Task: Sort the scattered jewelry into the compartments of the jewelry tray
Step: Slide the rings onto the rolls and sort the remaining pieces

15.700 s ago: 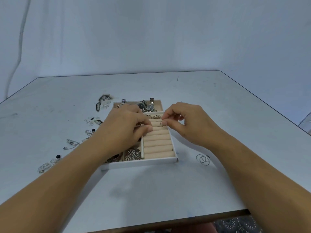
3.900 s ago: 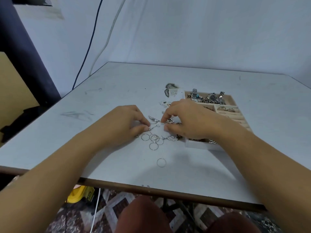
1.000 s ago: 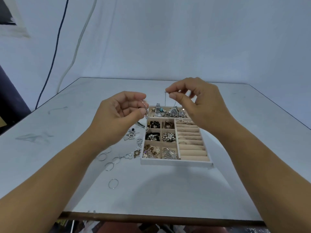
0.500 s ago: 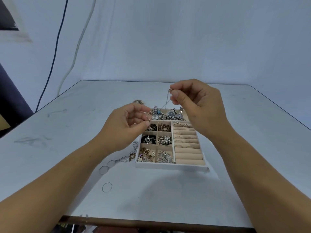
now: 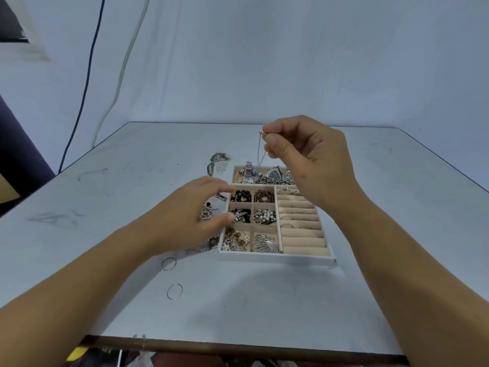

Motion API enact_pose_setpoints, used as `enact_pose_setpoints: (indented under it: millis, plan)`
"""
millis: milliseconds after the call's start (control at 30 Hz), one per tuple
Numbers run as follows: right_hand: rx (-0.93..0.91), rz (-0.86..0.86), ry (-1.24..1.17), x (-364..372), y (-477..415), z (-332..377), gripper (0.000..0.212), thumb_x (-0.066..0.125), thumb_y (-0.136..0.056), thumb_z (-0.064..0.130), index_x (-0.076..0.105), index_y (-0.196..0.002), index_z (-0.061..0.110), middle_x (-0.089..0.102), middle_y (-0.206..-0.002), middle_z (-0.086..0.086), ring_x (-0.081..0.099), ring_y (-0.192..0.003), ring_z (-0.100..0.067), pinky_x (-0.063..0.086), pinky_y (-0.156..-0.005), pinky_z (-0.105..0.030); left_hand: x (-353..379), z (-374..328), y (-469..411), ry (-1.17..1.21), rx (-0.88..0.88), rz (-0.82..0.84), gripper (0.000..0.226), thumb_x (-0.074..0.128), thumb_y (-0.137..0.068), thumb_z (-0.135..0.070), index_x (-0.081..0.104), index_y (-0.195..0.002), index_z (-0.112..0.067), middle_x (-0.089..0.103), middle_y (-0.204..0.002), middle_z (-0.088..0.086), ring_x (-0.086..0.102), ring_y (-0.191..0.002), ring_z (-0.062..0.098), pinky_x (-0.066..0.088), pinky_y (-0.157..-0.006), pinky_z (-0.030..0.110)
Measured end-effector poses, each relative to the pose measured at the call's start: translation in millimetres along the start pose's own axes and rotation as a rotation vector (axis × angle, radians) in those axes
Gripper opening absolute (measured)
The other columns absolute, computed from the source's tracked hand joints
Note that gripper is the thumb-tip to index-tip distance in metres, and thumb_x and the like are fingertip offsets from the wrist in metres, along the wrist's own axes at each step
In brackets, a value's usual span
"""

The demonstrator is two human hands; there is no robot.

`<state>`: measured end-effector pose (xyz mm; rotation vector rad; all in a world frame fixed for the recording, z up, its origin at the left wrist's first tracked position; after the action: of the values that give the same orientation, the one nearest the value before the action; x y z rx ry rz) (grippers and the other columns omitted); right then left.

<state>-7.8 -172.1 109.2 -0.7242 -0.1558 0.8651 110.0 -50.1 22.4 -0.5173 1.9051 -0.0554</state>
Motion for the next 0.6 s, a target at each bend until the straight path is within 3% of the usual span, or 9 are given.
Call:
enact_pose_setpoints:
  millis: [100, 200, 267, 600]
  plan:
    - [-0.011, 0.013, -0.009, 2.5, -1.5, 1.4, 0.016, 0.066, -0.086, 0.008, 0.068, -0.091, 0.024, 0.069, -0.077, 0.012, 0.064, -0.074, -0.009, 0.052, -0.076, -0.024, 10.6, 19.3, 13.2, -0.034, -0.057, 0.121, 0.077, 0.041, -0.077, -0.077, 0.038, -0.141, -0.034, 0.035, -0.144, -0.02, 0.033, -0.13, -0.006, 0.029, -0.108, 0.021]
    - [-0.012, 0.024, 0.0, 6.1, -2.0, 0.2, 0.017, 0.065, -0.086, 0.008, 0.068, -0.091, 0.024, 0.069, -0.079, 0.009, 0.065, -0.073, -0.011, 0.054, -0.076, -0.027, 17.5, 30.2, 22.8, -0.008, -0.081, 0.169, 0.084, 0.036, -0.074, -0.082, 0.032, -0.144, -0.036, 0.024, -0.147, -0.028, 0.019, -0.134, -0.015, 0.021, -0.11, 0.015]
    - [-0.012, 0.029, 0.007, 8.7, -1.5, -0.6, 0.017, 0.065, -0.087, 0.008, 0.068, -0.091, 0.023, 0.069, -0.079, 0.007, 0.065, -0.073, -0.011, 0.054, -0.076, -0.028, 19.5, 36.7, 25.4, -0.014, -0.1, 0.178, 0.09, 0.036, -0.071, -0.085, 0.03, -0.146, -0.035, 0.02, -0.151, -0.026, 0.013, -0.138, -0.013, 0.019, -0.114, 0.02]
    - [0.044, 0.074, -0.014, 22.1, 3.6, -12.8, 0.014, 0.065, -0.087, 0.004, 0.069, -0.093, 0.017, 0.068, -0.077, 0.003, 0.064, -0.072, -0.012, 0.056, -0.074, -0.027, 27.2, 36.8, 30.4, -0.084, -0.097, 0.209, 0.105, 0.02, -0.06, -0.093, 0.022, -0.148, -0.036, 0.013, -0.155, -0.02, 0.015, -0.14, -0.001, 0.016, -0.11, 0.02]
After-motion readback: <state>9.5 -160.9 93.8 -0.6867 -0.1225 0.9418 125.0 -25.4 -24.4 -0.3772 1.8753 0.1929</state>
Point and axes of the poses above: each hand's wrist, its own y-axis away from the middle knuckle, its own x-axis out of the palm, z = x × y, the point moved 9 cm from there along -y, towards the middle knuckle
